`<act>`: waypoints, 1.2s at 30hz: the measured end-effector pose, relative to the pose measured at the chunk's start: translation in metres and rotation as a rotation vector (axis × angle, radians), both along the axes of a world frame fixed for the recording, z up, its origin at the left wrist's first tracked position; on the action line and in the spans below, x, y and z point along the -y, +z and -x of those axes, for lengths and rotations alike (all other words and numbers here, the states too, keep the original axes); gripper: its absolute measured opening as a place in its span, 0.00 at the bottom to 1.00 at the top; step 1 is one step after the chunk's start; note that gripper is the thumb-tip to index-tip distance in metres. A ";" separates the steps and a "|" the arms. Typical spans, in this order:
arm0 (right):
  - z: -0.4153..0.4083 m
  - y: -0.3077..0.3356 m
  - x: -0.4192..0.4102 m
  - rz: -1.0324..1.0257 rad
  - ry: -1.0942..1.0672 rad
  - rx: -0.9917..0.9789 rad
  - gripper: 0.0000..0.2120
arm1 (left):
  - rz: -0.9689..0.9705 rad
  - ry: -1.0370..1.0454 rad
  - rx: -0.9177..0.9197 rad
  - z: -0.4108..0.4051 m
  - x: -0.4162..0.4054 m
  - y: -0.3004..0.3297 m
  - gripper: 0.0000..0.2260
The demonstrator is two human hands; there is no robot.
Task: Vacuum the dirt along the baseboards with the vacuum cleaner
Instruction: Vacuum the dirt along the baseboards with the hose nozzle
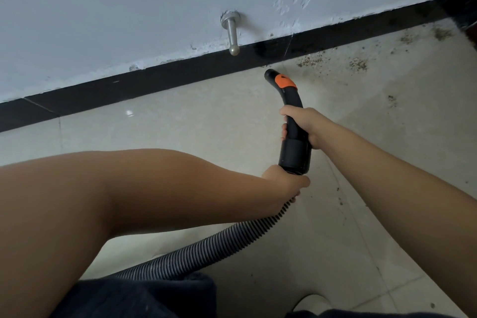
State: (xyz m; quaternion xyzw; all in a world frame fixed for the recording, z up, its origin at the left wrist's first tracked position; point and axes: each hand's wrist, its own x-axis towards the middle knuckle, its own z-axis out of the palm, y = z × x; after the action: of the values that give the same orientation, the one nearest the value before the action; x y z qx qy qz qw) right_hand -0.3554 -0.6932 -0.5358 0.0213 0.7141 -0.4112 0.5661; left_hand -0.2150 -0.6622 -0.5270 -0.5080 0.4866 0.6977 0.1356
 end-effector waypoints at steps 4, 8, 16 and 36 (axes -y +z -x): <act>0.004 0.002 0.013 0.011 -0.024 -0.025 0.08 | 0.033 -0.012 -0.006 0.003 0.017 0.004 0.11; 0.010 0.004 0.022 0.018 -0.031 -0.042 0.08 | 0.020 -0.015 -0.008 0.008 0.029 0.010 0.10; 0.001 0.004 0.026 0.007 0.075 -0.030 0.08 | -0.012 0.042 0.000 0.001 0.021 0.010 0.07; -0.066 0.006 0.050 0.020 0.320 -0.027 0.07 | 0.059 0.151 0.067 -0.052 0.016 0.010 0.04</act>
State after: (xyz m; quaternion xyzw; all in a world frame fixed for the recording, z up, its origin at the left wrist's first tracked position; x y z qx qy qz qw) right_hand -0.2897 -0.7433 -0.5299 -0.1038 0.7118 -0.3233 0.6148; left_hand -0.1634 -0.6780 -0.5173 -0.5701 0.4624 0.6740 0.0835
